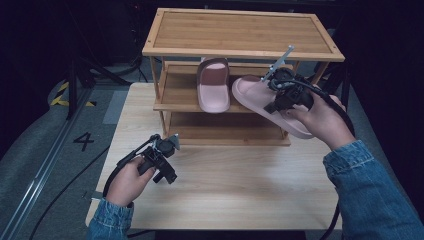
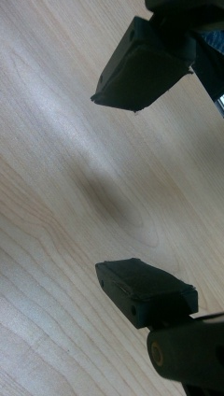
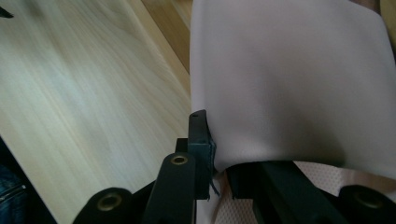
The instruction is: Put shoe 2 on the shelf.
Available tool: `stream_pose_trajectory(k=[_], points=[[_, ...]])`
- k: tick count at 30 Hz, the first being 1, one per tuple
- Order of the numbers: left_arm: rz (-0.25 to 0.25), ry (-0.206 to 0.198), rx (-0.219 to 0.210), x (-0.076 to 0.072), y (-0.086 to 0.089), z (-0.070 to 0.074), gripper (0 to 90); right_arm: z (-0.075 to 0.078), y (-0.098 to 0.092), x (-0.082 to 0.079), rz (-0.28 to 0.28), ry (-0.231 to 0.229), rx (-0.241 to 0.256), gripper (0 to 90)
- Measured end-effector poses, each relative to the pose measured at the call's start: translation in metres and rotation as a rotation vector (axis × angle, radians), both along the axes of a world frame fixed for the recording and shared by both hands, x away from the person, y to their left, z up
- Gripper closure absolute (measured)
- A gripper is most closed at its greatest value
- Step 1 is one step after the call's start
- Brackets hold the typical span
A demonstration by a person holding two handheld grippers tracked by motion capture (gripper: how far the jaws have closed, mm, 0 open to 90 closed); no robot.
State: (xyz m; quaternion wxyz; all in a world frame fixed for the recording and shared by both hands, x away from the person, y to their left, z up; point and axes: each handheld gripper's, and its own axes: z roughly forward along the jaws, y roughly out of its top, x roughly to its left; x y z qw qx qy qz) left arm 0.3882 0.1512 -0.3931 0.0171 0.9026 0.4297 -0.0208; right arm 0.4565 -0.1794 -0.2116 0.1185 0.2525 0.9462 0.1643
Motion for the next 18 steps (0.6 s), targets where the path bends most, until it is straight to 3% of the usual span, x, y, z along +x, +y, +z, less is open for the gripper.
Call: stream_pose_trajectory(k=[4,18], points=[[-0.007,-0.004,0.011,0.0,0.001,0.001,17.5,-0.003,0.002,0.006,0.027,-0.003,0.0,81.8],[-0.009,0.002,0.004,-0.001,0.0,0.0,17.6,-0.016,0.007,0.025,0.012,-0.034,-0.026,81.5]])
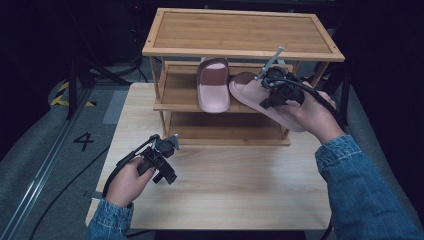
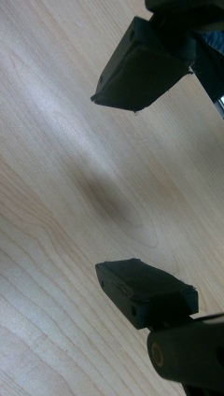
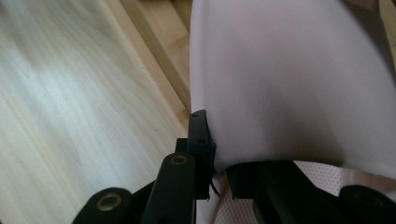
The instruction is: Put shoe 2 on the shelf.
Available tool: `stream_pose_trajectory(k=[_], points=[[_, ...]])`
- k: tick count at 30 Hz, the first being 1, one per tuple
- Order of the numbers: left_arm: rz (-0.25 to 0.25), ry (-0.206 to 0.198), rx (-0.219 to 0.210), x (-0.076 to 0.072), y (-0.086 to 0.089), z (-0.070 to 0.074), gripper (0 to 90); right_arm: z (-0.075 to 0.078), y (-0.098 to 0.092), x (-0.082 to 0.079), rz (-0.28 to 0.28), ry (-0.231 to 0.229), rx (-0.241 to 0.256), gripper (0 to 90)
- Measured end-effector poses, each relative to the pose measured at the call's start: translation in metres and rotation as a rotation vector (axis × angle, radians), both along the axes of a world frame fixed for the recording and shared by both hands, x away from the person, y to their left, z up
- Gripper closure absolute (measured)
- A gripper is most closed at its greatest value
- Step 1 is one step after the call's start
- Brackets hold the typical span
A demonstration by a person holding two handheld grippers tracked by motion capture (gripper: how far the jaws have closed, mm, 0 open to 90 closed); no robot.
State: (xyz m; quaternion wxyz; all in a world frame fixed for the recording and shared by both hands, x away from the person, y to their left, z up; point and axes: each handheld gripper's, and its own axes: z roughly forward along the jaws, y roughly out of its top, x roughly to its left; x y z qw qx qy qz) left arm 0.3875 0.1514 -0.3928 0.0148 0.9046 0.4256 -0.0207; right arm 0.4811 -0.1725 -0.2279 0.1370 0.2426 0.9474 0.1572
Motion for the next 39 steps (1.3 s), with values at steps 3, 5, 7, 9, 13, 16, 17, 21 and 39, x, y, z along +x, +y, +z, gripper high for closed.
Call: stream_pose_trajectory(k=[3,5,7,9,13,16,17,21,39], points=[[-0.001,-0.003,-0.001,0.0,-0.001,0.0,17.6,-0.002,0.002,0.002,0.008,-0.03,-0.023,81.5],[-0.001,-0.002,-0.003,0.0,0.0,0.0,17.6,-0.004,0.003,0.003,0.018,-0.037,-0.03,81.2],[0.001,-0.003,-0.003,0.0,0.0,0.0,17.6,-0.005,0.004,0.004,0.02,-0.041,-0.028,79.6],[-0.002,0.0,-0.001,0.0,0.0,0.0,17.5,-0.005,0.004,0.003,0.006,-0.069,-0.037,73.4],[-0.002,0.002,-0.002,0.0,0.0,0.0,17.6,-0.006,0.006,0.001,-0.046,-0.111,-0.05,61.8],[0.0,0.0,-0.003,0.001,-0.002,0.0,17.7,-0.005,0.005,-0.002,-0.073,-0.151,-0.056,55.1],[-0.003,-0.006,-0.003,0.002,-0.003,0.001,17.7,-0.003,0.004,-0.004,-0.069,-0.157,-0.053,54.1],[-0.016,-0.005,-0.011,0.005,-0.007,0.003,17.2,0.004,-0.002,-0.013,-0.076,-0.166,-0.019,51.1],[-0.048,0.018,-0.011,0.02,-0.026,0.003,17.6,0.023,-0.095,-0.039,-0.301,-0.114,0.072,63.7]])
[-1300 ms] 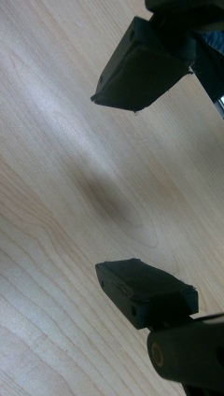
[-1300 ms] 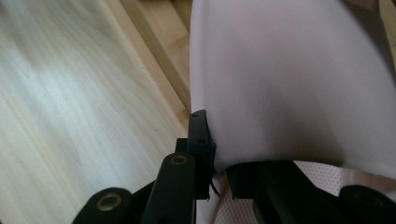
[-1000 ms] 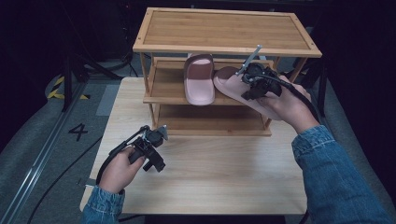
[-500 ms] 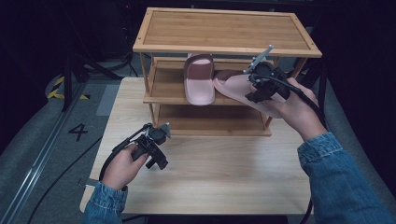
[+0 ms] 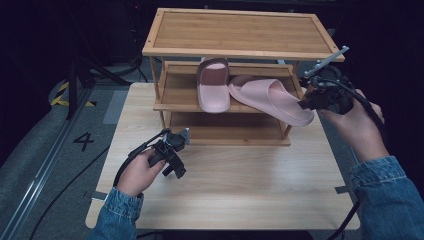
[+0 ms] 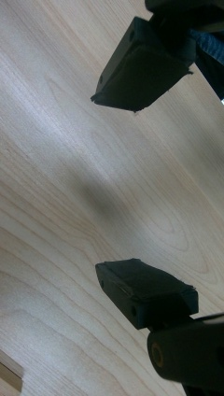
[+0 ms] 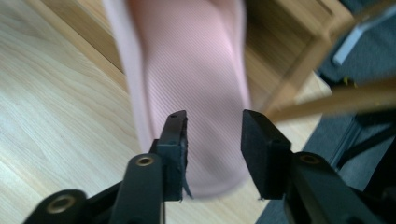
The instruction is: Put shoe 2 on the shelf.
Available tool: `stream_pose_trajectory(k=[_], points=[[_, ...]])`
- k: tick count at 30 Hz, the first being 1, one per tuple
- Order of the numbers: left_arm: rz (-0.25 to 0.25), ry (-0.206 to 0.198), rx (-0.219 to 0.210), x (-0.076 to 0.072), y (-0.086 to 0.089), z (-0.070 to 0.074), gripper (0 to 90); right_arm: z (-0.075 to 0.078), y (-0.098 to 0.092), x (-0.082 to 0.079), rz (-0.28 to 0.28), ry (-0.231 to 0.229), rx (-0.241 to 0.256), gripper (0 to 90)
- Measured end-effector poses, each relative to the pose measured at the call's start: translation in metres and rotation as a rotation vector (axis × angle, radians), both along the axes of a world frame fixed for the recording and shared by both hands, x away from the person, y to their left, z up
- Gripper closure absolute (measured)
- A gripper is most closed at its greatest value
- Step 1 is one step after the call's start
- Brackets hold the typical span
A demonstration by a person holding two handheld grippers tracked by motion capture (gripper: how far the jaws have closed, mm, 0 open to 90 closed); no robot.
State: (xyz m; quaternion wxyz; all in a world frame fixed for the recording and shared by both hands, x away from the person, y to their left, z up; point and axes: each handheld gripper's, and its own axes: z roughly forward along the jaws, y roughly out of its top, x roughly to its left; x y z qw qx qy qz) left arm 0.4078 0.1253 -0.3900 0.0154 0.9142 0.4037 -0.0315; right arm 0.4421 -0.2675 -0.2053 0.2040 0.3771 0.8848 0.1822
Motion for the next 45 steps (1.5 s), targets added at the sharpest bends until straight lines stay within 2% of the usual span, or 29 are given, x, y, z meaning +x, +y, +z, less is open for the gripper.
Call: stream_pose_trajectory(k=[5,10,16,19,21,22,23,30,32,38,45], points=[[0.0,-0.001,0.002,0.0,0.0,0.0,17.6,-0.006,-0.028,0.003,-0.09,0.068,0.036,71.6],[0.002,0.002,0.004,-0.002,0.001,-0.001,17.6,-0.02,-0.049,0.008,-0.175,0.142,0.071,81.3],[0.008,0.005,0.006,-0.004,0.003,-0.001,17.6,-0.038,-0.057,0.015,-0.204,0.185,0.084,85.4],[0.001,-0.003,0.016,-0.003,0.004,-0.003,17.6,-0.044,-0.055,0.016,-0.187,0.2,0.09,88.0],[0.001,-0.005,0.014,-0.004,0.004,-0.003,17.6,-0.046,-0.052,0.014,-0.185,0.184,0.076,88.4],[0.011,-0.01,0.028,-0.004,0.004,-0.002,17.6,-0.046,-0.051,0.012,-0.181,0.172,0.067,88.3],[0.003,0.0,0.015,-0.004,0.004,-0.003,17.6,-0.046,-0.051,0.011,-0.178,0.171,0.072,88.3],[0.003,0.008,0.007,-0.005,0.002,-0.003,17.6,-0.045,-0.049,0.0,-0.137,0.189,0.144,88.7],[0.006,0.007,0.006,-0.005,0.001,-0.003,17.6,-0.045,-0.047,-0.002,-0.127,0.188,0.15,88.7],[-0.004,0.004,0.009,-0.005,0.0,-0.003,17.6,-0.045,-0.022,-0.011,-0.055,0.186,0.14,88.7],[-0.003,0.0,0.008,-0.005,0.002,-0.002,17.6,-0.045,-0.003,-0.012,-0.01,0.185,0.139,89.0]])
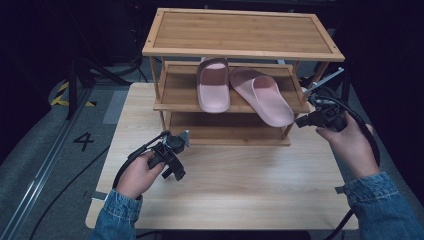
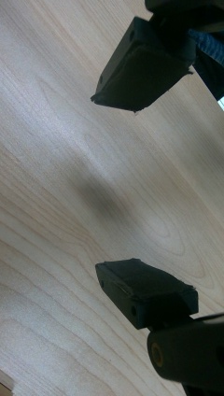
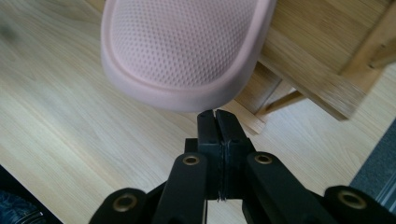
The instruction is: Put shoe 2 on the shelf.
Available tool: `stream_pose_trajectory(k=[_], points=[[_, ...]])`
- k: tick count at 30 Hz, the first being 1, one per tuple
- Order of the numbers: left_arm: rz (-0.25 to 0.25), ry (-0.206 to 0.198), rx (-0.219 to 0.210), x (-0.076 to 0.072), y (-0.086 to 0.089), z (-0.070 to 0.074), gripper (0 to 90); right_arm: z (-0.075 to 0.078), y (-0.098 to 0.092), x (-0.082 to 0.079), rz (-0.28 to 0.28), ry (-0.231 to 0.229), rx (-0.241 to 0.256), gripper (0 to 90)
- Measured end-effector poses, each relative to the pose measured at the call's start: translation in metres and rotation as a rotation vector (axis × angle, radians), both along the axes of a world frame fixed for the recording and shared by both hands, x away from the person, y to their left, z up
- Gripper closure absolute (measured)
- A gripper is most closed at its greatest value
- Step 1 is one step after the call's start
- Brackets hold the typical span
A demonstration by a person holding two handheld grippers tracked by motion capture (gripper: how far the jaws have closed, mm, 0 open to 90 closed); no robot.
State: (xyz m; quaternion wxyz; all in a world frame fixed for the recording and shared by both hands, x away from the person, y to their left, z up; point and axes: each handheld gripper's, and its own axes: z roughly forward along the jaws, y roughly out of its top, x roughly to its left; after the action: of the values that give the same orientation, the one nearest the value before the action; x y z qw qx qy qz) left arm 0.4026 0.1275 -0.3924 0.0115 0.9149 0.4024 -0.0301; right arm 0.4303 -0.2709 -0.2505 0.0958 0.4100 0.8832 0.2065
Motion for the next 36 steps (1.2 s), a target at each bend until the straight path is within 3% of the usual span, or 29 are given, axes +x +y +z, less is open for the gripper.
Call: stream_pose_trajectory(k=[25,36], points=[[0.045,0.003,-0.004,-0.009,0.019,-0.001,17.6,-0.003,0.063,0.012,0.131,-0.008,0.034,89.7],[0.061,-0.005,0.001,-0.015,0.028,-0.001,17.6,-0.003,0.084,0.019,0.164,-0.008,0.045,89.7]])
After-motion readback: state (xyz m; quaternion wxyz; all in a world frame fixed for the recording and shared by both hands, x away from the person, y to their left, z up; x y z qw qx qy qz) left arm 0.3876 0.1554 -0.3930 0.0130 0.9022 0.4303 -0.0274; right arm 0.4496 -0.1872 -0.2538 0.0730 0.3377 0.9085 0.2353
